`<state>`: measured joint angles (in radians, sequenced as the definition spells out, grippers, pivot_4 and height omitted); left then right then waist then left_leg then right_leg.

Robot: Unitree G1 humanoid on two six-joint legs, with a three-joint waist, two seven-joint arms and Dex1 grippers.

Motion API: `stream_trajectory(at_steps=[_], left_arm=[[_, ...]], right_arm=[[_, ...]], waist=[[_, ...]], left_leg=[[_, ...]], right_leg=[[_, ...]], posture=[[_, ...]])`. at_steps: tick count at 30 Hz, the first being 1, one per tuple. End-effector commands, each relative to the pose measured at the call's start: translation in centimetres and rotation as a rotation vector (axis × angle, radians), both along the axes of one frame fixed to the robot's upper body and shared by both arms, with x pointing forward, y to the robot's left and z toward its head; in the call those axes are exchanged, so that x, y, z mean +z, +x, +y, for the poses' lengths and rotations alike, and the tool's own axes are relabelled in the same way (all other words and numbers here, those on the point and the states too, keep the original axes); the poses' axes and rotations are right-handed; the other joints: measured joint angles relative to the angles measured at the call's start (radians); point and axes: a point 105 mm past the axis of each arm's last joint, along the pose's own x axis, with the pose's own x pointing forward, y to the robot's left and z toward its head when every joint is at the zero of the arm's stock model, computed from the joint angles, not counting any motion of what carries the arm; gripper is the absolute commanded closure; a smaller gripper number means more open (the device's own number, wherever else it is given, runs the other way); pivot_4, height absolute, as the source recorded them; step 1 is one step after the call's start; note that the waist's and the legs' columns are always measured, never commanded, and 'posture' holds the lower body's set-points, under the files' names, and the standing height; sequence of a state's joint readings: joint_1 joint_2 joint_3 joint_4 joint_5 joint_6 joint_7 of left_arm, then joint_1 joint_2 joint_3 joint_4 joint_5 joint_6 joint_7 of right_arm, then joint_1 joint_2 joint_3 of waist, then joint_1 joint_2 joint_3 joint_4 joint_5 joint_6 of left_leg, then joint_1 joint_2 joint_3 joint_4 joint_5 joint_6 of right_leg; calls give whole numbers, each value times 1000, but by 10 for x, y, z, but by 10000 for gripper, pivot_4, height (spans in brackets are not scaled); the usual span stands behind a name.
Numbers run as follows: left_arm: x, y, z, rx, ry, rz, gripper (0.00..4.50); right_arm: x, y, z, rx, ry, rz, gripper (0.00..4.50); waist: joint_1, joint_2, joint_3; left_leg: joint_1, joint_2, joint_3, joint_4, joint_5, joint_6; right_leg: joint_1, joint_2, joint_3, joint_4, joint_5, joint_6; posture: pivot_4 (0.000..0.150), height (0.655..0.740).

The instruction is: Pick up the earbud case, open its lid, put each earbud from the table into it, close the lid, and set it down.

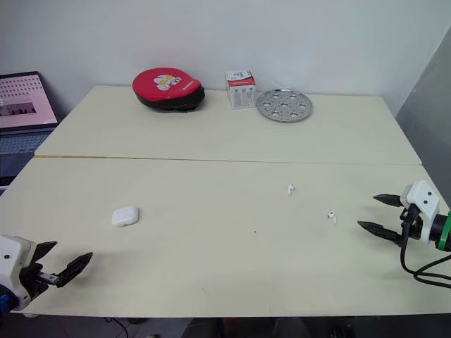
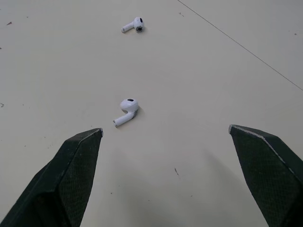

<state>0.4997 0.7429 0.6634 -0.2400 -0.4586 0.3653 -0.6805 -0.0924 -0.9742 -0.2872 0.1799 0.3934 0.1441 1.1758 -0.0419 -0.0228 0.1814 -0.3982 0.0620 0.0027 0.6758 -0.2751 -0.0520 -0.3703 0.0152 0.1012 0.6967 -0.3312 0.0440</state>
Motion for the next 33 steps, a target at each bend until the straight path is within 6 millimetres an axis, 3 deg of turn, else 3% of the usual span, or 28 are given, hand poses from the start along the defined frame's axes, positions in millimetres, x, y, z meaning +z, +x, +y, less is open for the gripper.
stream_trajectory(at_steps=[1,15,23,27,33], left_arm=[[11,1,1,-38,55,-19,0],[8,-2,-1,-184,20,-1,0],[8,-6,10,-125,-23,-3,0],[4,-5,6,-86,-58,-17,0],[-8,10,-20,42,-140,-102,0]], right_arm=[[6,0,1,25,-37,-33,234],[10,-2,4,58,-48,-62,234],[11,-5,3,75,-50,-31,234],[10,-3,7,96,-75,-54,234],[31,3,48,224,-24,-126,234]], waist=[[0,0,0],[0,0,0],[0,0,0],[-1,0,0],[0,0,0]], left_leg=[[0,0,0,0,0,0],[0,0,0,0,0,0],[0,0,0,0,0,0],[0,0,0,0,0,0],[0,0,0,0,0,0]], right_leg=[[0,0,0,0,0,0],[0,0,0,0,0,0],[0,0,0,0,0,0],[0,0,0,0,0,0],[0,0,0,1,0,0]], posture=[[1500,7400],[1500,7400],[1500,7400],[1500,7400],[1500,7400]])
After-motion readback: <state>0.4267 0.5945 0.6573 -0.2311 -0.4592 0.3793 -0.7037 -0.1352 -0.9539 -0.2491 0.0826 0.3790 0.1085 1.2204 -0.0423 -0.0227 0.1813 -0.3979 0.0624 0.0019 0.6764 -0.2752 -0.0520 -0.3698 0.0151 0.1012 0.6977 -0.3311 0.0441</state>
